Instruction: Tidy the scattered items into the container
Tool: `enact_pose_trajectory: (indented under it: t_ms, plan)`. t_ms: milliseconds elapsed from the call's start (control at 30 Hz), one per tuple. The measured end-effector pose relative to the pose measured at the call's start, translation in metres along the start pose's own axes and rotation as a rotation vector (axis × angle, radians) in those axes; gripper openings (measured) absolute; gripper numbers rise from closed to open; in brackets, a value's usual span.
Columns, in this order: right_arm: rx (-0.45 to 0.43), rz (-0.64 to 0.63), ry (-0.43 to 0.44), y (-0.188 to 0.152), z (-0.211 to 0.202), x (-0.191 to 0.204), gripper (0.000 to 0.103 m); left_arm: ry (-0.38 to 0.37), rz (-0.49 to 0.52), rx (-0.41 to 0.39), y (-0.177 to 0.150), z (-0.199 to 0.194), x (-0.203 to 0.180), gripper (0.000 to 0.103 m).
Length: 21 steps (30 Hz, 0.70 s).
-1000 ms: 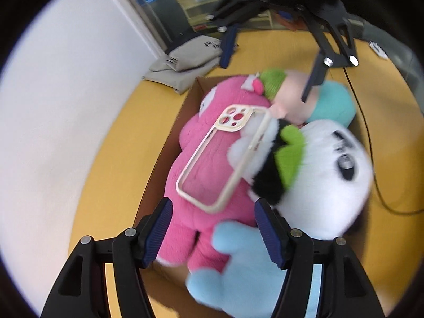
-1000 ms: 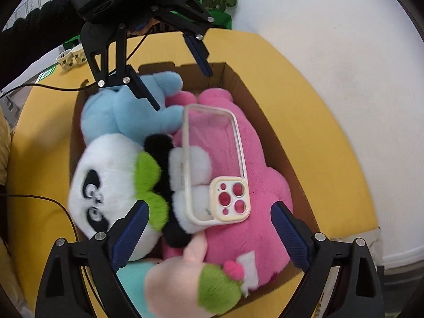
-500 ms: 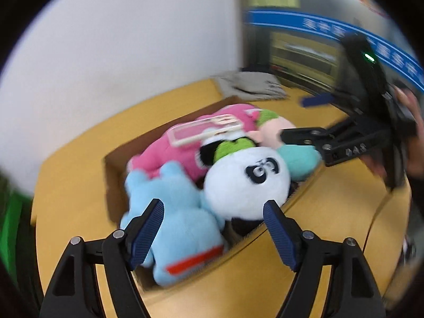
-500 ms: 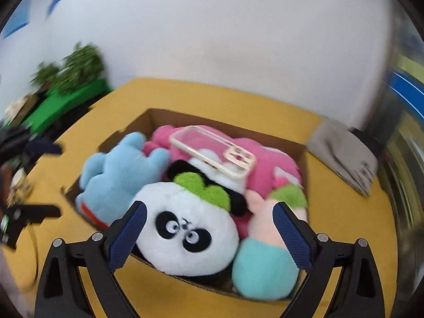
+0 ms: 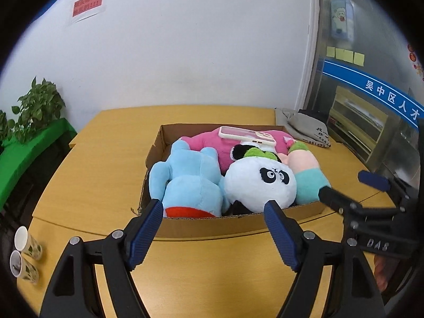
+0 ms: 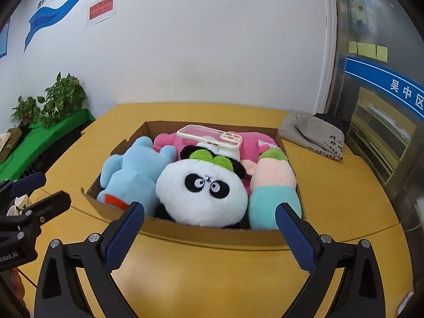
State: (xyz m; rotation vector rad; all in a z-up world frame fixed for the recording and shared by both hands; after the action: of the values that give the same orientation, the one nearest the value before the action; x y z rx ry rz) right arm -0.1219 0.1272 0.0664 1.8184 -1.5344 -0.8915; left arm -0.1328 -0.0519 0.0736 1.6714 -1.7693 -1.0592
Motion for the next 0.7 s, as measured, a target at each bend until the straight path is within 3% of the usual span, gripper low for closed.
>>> enact_pose_trajectory:
  t_ms: [700]
  plan:
    - [0.001,0.011,-0.064,-0.016,-0.005,-0.008,0.102,0.022,-0.062,0.026,-0.006,0.019,0.014,0.079]
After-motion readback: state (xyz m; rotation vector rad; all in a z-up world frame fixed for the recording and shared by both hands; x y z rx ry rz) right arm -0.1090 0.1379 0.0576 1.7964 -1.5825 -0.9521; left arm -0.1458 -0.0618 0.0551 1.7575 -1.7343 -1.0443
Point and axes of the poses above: each gripper's, at about its wrist camera, not at the fingertips, and z roughly the way its jaws point, x to its left, y to its top, the point moved 3 cm from there along z, roughly the way its jaws point, and after that the axes turned 8 degrees about -y, right-handed, at the moved point
